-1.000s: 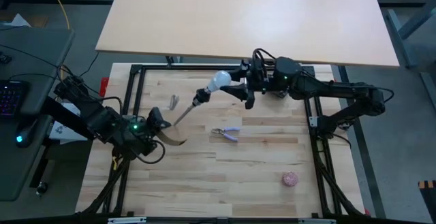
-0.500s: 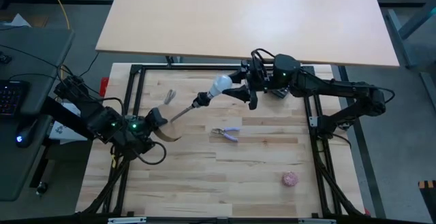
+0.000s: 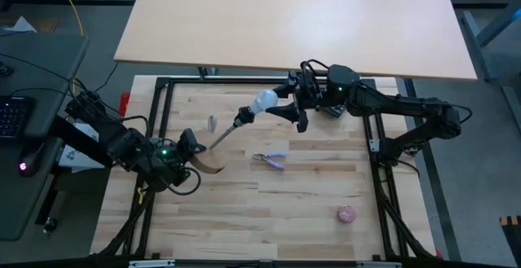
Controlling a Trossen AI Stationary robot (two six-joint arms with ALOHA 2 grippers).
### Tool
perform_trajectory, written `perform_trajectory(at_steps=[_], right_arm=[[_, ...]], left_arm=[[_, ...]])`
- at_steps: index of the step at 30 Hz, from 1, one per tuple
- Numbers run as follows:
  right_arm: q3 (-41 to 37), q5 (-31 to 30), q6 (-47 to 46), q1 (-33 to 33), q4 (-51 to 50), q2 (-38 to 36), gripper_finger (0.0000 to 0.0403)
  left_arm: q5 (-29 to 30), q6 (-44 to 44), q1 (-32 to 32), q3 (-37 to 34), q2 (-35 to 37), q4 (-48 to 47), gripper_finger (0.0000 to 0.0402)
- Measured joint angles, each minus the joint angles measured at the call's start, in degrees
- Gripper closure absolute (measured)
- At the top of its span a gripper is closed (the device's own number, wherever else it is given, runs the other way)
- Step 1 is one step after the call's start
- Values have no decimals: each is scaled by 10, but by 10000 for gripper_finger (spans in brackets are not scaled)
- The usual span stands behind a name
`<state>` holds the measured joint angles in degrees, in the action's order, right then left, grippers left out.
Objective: Screw lightbulb
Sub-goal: Insert the light bulb into the lamp socket
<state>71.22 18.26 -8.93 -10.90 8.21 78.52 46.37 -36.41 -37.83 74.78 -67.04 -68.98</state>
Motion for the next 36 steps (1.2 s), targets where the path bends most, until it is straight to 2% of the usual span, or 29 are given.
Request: perform_trajectory(at_steps=[5, 13, 20, 27, 31, 36], right_arm=[[0, 8, -2, 0, -19, 0, 169], [0, -8, -57, -1, -33, 0, 169], [0, -72, -97, 4, -40, 0, 169], [-1, -131, -196, 11, -57, 0, 169], [-2, -173, -252, 21, -64, -1, 169], [-2, -246, -357, 34, -96, -1, 169]], left_arm=[[-3, -14, 15, 0, -13, -7, 295], [9, -62, 56, 0, -20, -35, 295], [14, -60, 77, 0, -24, -22, 295], [19, -78, 103, 0, -40, -18, 295], [23, -125, 131, 0, -50, -22, 295], [25, -160, 161, 0, -62, -23, 295]])
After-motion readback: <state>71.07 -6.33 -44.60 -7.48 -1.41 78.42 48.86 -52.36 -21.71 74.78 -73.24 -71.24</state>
